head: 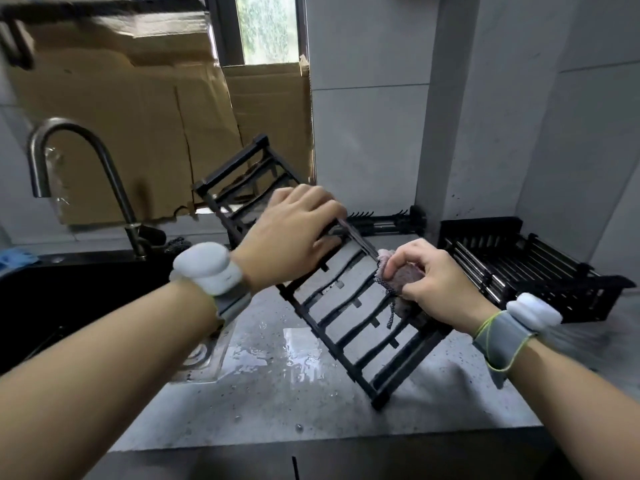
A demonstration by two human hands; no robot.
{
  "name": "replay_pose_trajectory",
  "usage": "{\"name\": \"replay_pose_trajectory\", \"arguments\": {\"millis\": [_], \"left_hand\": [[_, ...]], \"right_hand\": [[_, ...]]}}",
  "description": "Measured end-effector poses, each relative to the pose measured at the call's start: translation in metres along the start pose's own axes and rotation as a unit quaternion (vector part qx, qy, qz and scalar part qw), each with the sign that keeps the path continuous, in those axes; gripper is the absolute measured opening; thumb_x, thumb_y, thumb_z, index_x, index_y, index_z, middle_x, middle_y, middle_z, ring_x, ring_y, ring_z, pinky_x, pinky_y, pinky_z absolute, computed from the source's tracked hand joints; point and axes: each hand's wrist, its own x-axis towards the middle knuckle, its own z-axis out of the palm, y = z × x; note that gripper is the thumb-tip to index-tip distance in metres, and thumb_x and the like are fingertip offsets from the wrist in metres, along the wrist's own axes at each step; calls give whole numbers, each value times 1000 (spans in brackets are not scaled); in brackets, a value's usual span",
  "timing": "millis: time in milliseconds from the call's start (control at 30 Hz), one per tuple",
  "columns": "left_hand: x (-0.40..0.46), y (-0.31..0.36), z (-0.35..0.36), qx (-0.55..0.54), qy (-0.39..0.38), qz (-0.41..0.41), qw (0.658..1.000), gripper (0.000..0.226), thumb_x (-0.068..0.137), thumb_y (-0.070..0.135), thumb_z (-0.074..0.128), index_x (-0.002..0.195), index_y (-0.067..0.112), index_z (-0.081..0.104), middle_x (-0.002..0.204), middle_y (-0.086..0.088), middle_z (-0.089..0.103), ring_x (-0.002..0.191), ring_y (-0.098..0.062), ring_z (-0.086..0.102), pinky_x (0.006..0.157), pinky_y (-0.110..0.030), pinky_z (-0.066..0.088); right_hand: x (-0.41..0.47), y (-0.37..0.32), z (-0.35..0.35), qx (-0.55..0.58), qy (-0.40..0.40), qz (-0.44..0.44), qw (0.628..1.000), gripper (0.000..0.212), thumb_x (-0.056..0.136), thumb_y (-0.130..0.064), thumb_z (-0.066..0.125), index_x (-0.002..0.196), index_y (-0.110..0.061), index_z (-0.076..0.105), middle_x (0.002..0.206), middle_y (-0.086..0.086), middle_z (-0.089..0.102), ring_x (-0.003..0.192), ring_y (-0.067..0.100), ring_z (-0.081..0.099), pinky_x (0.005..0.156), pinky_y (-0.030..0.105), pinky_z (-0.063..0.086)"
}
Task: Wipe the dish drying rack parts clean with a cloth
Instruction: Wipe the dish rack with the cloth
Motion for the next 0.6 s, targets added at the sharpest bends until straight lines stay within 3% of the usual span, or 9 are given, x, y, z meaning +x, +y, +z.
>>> {"name": "replay_pose_trajectory", "arguments": {"millis": [133, 267, 367, 500, 600], "left_hand": [[32, -2, 2, 48, -141, 100, 984, 44, 96, 54, 49, 129, 26, 57, 120, 5, 61, 118, -19, 55, 107, -43, 37], [40, -4, 11, 32, -219, 78, 972, 52, 94, 69, 35, 112, 29, 61, 100, 5, 67, 97, -23, 64, 82, -41, 52], [37, -8, 15, 7, -193, 65, 979, 62, 89, 77, 22, 98, 31, 62, 83, 7, 58, 89, -22, 62, 76, -42, 54], [31, -2, 17, 0, -142, 62, 988, 51, 97, 63, 29, 98, 24, 62, 85, 6, 58, 91, -19, 59, 76, -42, 52], [24, 4, 21, 17, -79, 50, 995, 53, 100, 58, 26, 93, 20, 61, 87, 6, 66, 92, -17, 59, 69, -39, 50]], "right_hand": [[-2, -8, -10, -27, -66, -39, 997, 46, 60, 16, 61, 74, -27, 72, 98, -10, 58, 95, 6, 59, 79, 21, 48], [-2, -17, -23, -48, -111, -65, 991, 40, 67, 12, 63, 76, -26, 73, 99, -9, 57, 93, 3, 59, 77, 11, 45], [1, -18, -32, -68, -100, -85, 989, 37, 72, 9, 66, 78, -27, 73, 101, -9, 57, 94, 4, 60, 80, 11, 45], [10, -18, -42, -93, -89, -86, 988, 33, 77, 3, 73, 76, -29, 77, 99, -11, 56, 92, 6, 59, 80, 13, 46], [17, -14, -52, -99, 5, -74, 992, 46, 75, 16, 61, 70, -26, 77, 97, -8, 58, 93, 6, 60, 81, 13, 47]]}}
